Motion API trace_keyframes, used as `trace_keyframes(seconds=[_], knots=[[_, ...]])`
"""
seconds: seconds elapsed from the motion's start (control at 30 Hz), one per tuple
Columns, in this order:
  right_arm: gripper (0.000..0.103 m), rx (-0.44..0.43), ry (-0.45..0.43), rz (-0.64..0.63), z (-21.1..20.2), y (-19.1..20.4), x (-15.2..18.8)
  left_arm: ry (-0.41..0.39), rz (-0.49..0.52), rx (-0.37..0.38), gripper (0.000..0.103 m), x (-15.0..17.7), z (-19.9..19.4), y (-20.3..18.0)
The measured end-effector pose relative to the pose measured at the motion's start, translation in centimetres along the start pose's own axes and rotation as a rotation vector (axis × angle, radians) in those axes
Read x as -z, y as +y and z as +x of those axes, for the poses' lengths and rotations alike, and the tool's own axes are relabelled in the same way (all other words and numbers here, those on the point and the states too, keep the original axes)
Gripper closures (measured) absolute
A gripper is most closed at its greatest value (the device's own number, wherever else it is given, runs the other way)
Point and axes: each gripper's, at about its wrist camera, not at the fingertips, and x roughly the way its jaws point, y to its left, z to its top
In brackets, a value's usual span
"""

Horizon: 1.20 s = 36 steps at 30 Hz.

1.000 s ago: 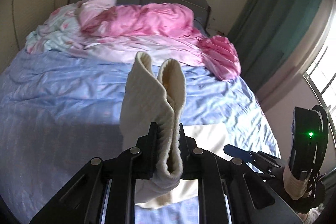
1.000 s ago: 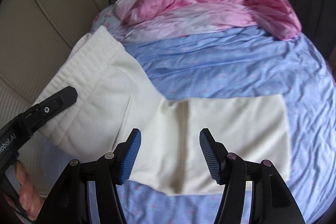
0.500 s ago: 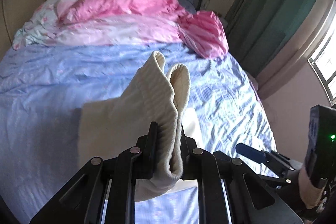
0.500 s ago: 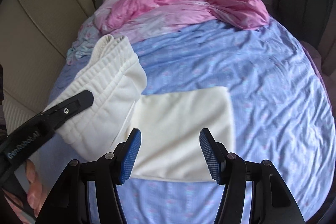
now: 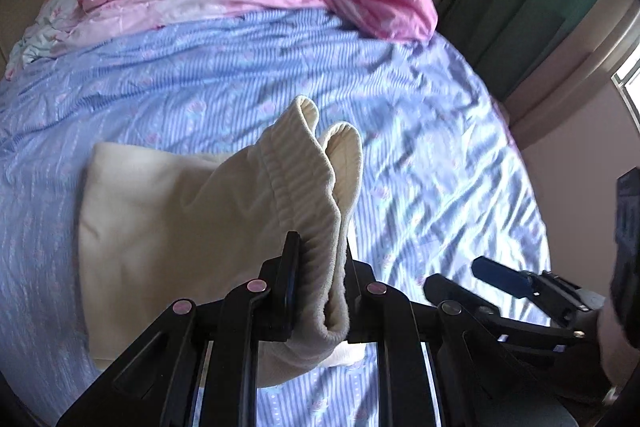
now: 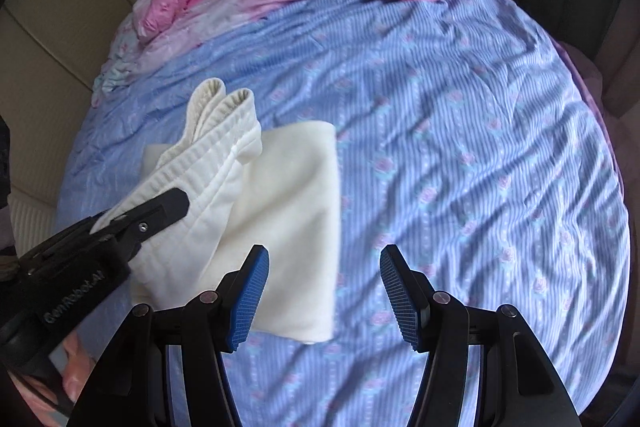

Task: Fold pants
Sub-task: 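Lift the waistband with the left gripper and fold it toward the hem, then open the left gripper to release the folded waistband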

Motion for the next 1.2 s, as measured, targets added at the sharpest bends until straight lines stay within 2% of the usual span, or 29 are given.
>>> trace_keyframes(seconds=[0.23, 0.27, 0.33, 0.4, 0.43, 0.5, 0.6, 0.7, 0.9, 1.0, 1.1, 1.13, 1.17, 1.2], knots=[[0.043, 0.007, 0.041, 0.02, 1.4, -2.4, 0.6, 0.09, 0.005, -0.046, 0.082, 0.9, 4.0, -1.3], [0.043, 0.008, 0.047, 0.025, 1.6, -2.8, 0.7, 0.093, 0.0, -0.043, 0.08, 1.1, 4.0, -1.4], [0.043, 0.007, 0.056, 0.037, 1.7, -3.5, 0.9, 0.089, -0.03, 0.005, 0.061, 1.3, 3.6, -1.5], [0.043, 0.008, 0.054, 0.05, 1.4, -4.0, 1.0, 0.065, -0.062, 0.048, 0.054, 1.5, 2.6, -1.5], [0.043, 0.006, 0.049, 0.059, 1.2, -4.2, 1.0, 0.053, -0.068, 0.044, 0.052, 1.6, 2.2, -1.6], [0.043, 0.003, 0.038, 0.076, 0.8, -4.7, 1.0, 0.036, -0.081, 0.048, 0.051, 2.0, 1.2, -1.3], [0.043, -0.006, 0.033, 0.069, 0.9, -4.7, 0.8, 0.028, -0.111, 0.032, 0.051, 2.9, 0.2, 0.4], [0.043, -0.012, 0.04, 0.041, 1.7, -3.9, 0.6, 0.027, -0.136, -0.025, 0.051, 3.9, -0.3, 2.9], [0.043, -0.054, 0.04, -0.029, 4.1, -1.1, 0.2, 0.049, -0.274, -0.1, 0.05, 6.1, -0.8, 9.6], [0.043, -0.083, 0.055, 0.001, 5.9, -0.5, 0.0, 0.044, -0.324, -0.146, 0.046, 7.4, -1.3, 12.3], [0.043, -0.076, 0.057, 0.065, 7.4, -0.7, 0.3, 0.035, -0.359, -0.175, 0.041, 8.1, -1.7, 13.9], [0.04, -0.071, 0.057, 0.096, 7.8, -0.9, 0.6, 0.034, -0.37, -0.177, 0.041, 8.3, -1.8, 14.4], [0.027, -0.07, 0.062, 0.123, 8.3, -1.1, 0.9, 0.034, -0.376, -0.179, 0.041, 8.4, -1.9, 14.7], [0.021, -0.073, 0.066, 0.16, 8.8, -1.5, 1.4, 0.035, -0.378, -0.183, 0.04, 8.6, -1.9, 14.9]])
